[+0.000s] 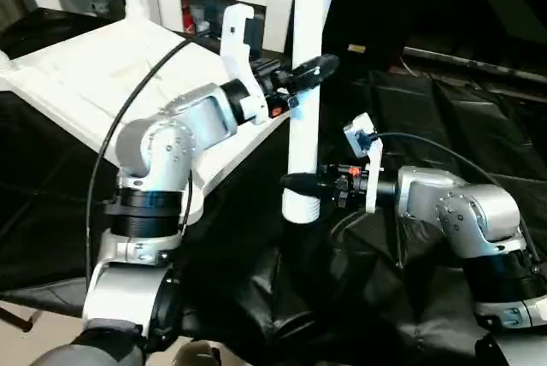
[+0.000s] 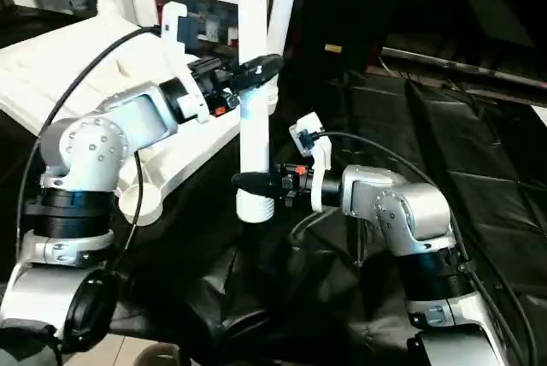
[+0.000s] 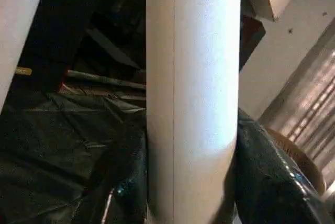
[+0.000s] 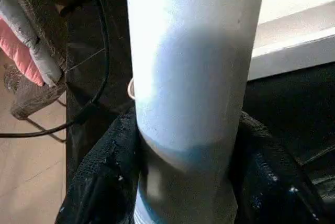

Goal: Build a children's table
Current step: Pick table leg

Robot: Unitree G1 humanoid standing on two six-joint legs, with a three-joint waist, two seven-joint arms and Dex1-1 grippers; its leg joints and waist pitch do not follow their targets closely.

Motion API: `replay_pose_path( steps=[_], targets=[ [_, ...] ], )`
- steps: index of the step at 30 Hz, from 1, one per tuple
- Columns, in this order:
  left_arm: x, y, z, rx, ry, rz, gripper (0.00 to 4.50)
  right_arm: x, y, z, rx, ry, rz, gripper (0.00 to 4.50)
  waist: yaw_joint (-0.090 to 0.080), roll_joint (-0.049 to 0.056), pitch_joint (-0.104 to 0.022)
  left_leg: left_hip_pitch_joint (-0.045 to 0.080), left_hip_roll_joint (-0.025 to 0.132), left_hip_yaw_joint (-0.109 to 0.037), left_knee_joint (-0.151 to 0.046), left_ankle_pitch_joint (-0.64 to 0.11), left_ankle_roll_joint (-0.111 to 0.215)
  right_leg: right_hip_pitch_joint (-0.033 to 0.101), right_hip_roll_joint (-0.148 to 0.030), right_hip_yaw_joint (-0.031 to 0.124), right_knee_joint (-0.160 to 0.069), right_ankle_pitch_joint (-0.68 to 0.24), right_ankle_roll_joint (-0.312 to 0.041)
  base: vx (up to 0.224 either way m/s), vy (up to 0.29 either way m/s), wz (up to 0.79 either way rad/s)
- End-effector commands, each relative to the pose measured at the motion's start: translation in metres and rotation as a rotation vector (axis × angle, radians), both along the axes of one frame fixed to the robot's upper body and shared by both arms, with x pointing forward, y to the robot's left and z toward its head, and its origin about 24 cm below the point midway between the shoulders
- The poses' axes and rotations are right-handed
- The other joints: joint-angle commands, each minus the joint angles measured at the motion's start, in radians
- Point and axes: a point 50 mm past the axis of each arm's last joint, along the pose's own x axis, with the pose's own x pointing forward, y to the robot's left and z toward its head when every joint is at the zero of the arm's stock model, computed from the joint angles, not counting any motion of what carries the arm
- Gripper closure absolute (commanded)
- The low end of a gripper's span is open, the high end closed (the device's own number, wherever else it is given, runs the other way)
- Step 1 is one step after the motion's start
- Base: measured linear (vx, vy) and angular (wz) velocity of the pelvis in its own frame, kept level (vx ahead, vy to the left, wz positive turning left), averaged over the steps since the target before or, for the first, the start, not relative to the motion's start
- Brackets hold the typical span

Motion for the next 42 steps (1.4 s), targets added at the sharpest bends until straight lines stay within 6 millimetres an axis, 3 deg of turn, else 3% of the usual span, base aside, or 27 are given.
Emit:
replay_pose_path(
  steps=[1,2,5,6,13,25,42],
  targets=[
    [0.000,-0.002,0.000,-0.004,0.005,0.015,2.63,0.005,-0.004,0.007,-0.009,-0.039,-0.034,2.56,-0.001,0.001,-0.074,0.025,0.076,-0.039,-0.074,-0.070,-0.033,0.054,-0.104,0.073,-0.075,-0.117,-0.165,0.000,0.000,0.00],
    [0.000,-0.002,0.000,-0.004,0.005,0.015,2.67,0.005,-0.004,0.007,-0.009,-0.039,-0.034,2.56,0.000,0.007,-0.075,0.025,0.076,-0.039,-0.074,-0.069,-0.033,0.054,-0.105,0.073,-0.075,-0.114,-0.166,0.000,0.000,0.00],
    [0.000,-0.003,0.000,-0.022,0.004,0.013,2.71,0.007,-0.002,0.009,-0.017,-0.098,-0.045,2.56,-0.001,0.003,-0.075,0.025,0.076,-0.039,-0.074,-0.071,-0.032,0.053,-0.105,0.072,-0.076,-0.115,-0.164,0.000,0.000,0.00],
    [-0.001,-0.004,0.000,-0.024,0.002,0.009,2.73,0.007,-0.002,0.010,-0.013,-0.117,-0.041,2.00,-0.002,0.003,-0.075,0.025,0.076,-0.039,-0.074,-0.070,-0.033,0.054,-0.104,0.072,-0.075,-0.115,-0.164,0.000,0.000,0.00],
    [-0.008,-0.009,0.002,0.015,-0.037,-0.100,2.73,0.009,-0.008,0.010,0.002,-0.087,-0.018,1.41,-0.002,0.005,-0.075,0.028,0.076,-0.039,-0.075,-0.070,-0.032,0.051,-0.102,0.072,-0.075,-0.120,-0.166,0.000,0.000,0.00],
    [-0.013,-0.018,0.006,0.042,-0.067,-0.213,2.73,0.002,-0.014,0.007,-0.023,-0.050,0.108,1.41,-0.002,0.000,-0.074,0.024,0.075,-0.038,-0.072,-0.068,-0.016,0.055,-0.103,0.072,-0.076,-0.127,-0.174,0.000,0.000,0.00],
    [-0.014,-0.017,0.009,0.002,-0.066,-0.214,2.73,-0.001,-0.008,0.000,0.003,-0.008,0.104,1.41,-0.001,0.000,-0.076,0.026,0.076,-0.038,-0.071,-0.056,-0.015,0.054,-0.103,0.071,-0.072,-0.112,-0.180,0.000,0.000,0.00]
  ],
)
